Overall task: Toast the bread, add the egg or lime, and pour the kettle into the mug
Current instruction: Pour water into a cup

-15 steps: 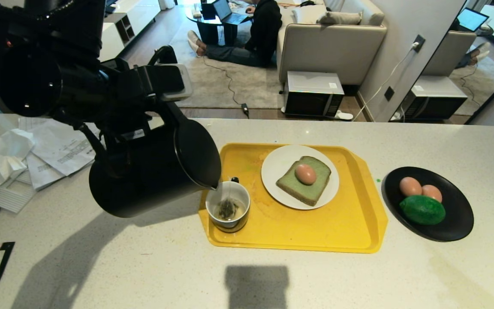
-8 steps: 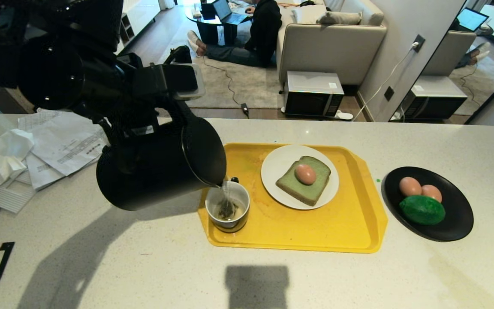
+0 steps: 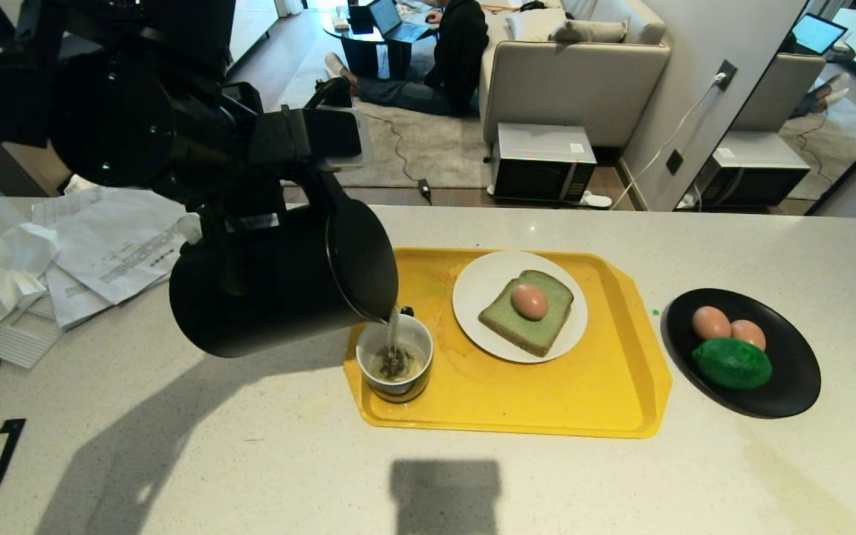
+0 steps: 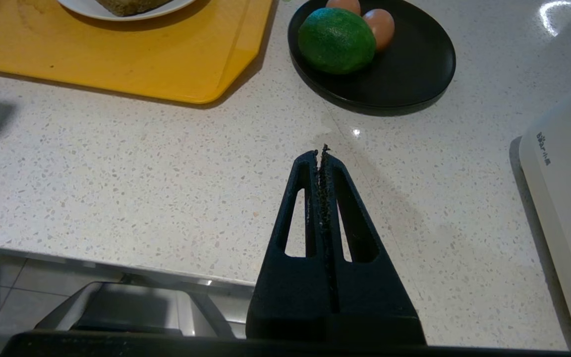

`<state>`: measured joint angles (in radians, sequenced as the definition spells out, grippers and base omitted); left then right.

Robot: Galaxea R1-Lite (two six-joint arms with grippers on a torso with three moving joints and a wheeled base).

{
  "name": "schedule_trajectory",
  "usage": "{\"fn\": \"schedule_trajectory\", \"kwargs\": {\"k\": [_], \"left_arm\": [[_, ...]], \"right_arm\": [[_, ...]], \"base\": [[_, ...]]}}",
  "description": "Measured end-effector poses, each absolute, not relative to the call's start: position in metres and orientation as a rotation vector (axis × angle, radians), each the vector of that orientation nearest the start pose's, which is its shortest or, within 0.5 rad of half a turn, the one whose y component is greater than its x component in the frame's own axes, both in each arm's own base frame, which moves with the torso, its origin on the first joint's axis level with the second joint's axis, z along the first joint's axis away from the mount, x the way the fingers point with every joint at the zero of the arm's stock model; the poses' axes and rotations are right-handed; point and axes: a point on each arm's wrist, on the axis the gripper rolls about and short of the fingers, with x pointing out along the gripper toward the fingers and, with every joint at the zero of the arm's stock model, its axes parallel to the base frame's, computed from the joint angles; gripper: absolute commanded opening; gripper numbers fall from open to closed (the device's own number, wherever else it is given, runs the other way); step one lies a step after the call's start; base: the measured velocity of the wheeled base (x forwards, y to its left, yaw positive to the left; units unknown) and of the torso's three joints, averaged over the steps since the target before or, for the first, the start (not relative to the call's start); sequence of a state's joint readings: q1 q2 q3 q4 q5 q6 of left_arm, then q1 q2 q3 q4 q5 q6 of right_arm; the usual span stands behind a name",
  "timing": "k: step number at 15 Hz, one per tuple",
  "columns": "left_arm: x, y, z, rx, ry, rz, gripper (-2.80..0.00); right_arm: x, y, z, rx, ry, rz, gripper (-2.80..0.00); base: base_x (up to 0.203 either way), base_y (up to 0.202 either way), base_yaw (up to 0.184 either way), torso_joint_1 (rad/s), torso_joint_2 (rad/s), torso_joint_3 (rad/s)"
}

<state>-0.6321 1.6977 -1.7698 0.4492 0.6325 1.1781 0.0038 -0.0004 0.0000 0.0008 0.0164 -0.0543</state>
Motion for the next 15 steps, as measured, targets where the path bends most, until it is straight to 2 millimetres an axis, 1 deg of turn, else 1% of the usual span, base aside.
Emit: {"fn": "schedule_trajectory", "kwargs": {"k": [4, 15], "left_arm": [[0.2482, -0.1688, 0.3475, 1.397, 0.275, -0.189, -2.8], [0.2473, -0.168, 0.3471, 1.397, 0.277, -0.19, -2.8]], "right_arm": [[-0.0228, 0.0003, 0.0754, -0.055, -0.001, 0.02, -2.8], [-0.0228, 0.0003, 0.0755, -0.054, -0.001, 0.02, -2.8]], "base": [[0.0, 0.0, 0.0, 0.0, 0.0, 0.0], [0.0, 0.0, 0.0, 0.0, 0.0, 0.0]]}}
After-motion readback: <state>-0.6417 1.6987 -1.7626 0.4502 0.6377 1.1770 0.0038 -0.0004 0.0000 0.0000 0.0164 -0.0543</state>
